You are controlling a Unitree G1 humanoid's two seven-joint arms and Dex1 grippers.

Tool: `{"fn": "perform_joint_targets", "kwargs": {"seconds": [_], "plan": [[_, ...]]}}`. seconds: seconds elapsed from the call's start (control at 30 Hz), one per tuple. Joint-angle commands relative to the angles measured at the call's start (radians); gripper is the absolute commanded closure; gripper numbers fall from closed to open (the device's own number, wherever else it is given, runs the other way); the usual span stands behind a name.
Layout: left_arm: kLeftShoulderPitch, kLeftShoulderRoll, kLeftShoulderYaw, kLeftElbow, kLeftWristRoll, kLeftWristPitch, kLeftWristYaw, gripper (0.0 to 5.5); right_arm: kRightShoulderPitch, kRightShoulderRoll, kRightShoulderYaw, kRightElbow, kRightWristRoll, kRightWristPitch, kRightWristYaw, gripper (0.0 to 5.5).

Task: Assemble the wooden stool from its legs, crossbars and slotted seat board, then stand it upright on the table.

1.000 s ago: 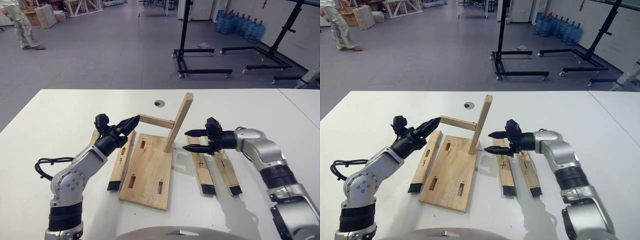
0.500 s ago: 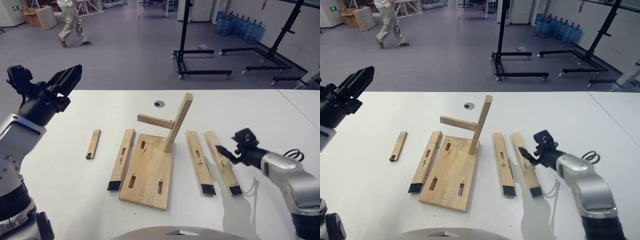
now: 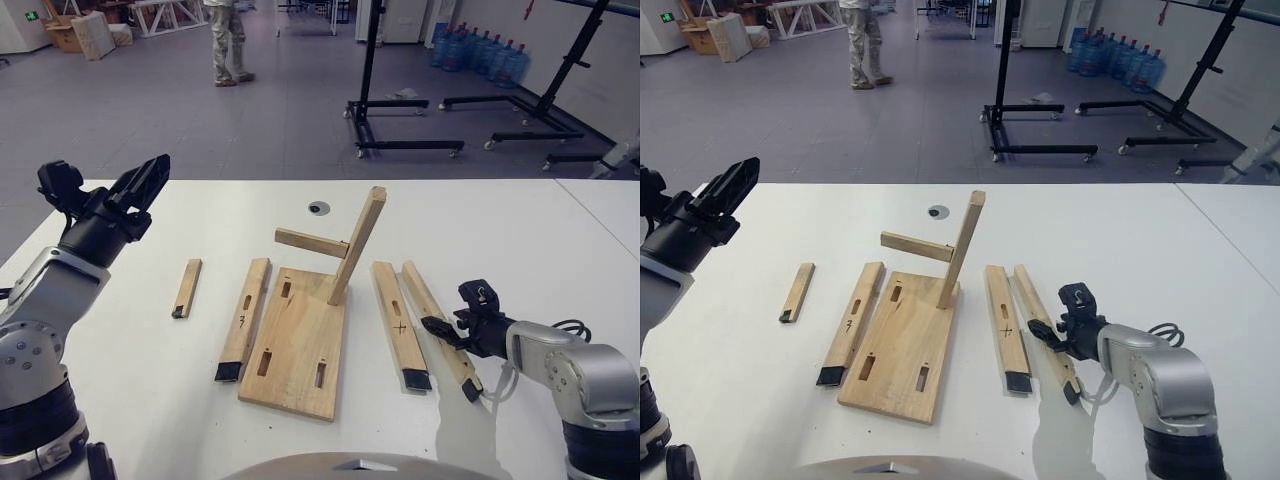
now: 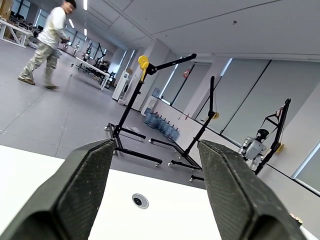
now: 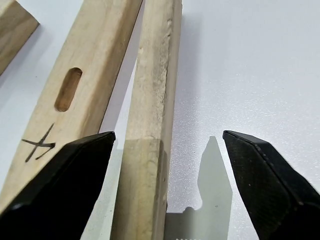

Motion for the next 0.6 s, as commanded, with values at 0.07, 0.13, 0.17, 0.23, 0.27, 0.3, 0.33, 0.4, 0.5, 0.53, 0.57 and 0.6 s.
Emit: {"fn": "perform_joint_targets", "kwargs": {"seconds": [0.07, 0.13, 0.17, 0.23, 0.27, 0.3, 0.33, 0.4, 0.5, 0.53, 0.57, 0.6], "plan": [[0.008, -0.007, -0.025, -0.005, 0.016, -0.009, 0.008, 2.48, -0.034, -0.066, 0.003, 0.047, -0.021, -0.062, 0.016, 1.52], [0.006, -0.007, -0.03, -0.002, 0.016, -0.011, 0.007, 2.48, -0.044, -0.088, -0.006, 0.073, -0.022, -0.083, 0.023, 1.52], [0.007, -0.01, -0.034, -0.005, 0.017, -0.013, 0.008, 2.48, -0.053, -0.092, -0.016, 0.084, -0.015, -0.087, 0.029, 1.52], [0.011, -0.017, -0.042, -0.011, 0.019, -0.016, 0.008, 2.48, -0.064, -0.111, -0.012, 0.105, -0.022, -0.106, 0.038, 1.52], [0.012, -0.019, -0.047, -0.013, 0.021, -0.018, 0.008, 2.48, -0.065, -0.112, -0.014, 0.12, -0.024, -0.113, 0.039, 1.52], [0.012, -0.021, -0.051, -0.013, 0.022, -0.018, 0.008, 2.48, -0.061, -0.121, -0.006, 0.131, -0.032, -0.127, 0.042, 1.52], [0.011, -0.022, -0.054, -0.014, 0.023, -0.019, 0.008, 2.48, -0.054, -0.131, 0.006, 0.141, -0.04, -0.147, 0.045, 1.52], [0.011, -0.021, -0.059, -0.013, 0.024, -0.018, 0.006, 2.48, -0.06, -0.124, -0.006, 0.148, -0.028, -0.143, 0.05, 1.52], [0.017, -0.019, -0.057, -0.015, 0.023, -0.017, 0.007, 2.48, -0.088, -0.128, -0.041, 0.121, 0.023, -0.088, 0.074, 1.52], [0.019, -0.019, -0.056, -0.015, 0.022, -0.017, 0.007, 2.48, -0.083, -0.139, -0.039, 0.102, 0.033, -0.078, 0.083, 1.52], [0.023, -0.02, -0.054, -0.019, 0.021, -0.018, 0.01, 2.48, -0.077, -0.149, -0.03, 0.085, 0.042, -0.067, 0.093, 1.52], [0.026, -0.021, -0.053, -0.021, 0.021, -0.019, 0.011, 2.48, -0.058, -0.155, -0.018, 0.065, 0.044, -0.064, 0.097, 1.52]]}}
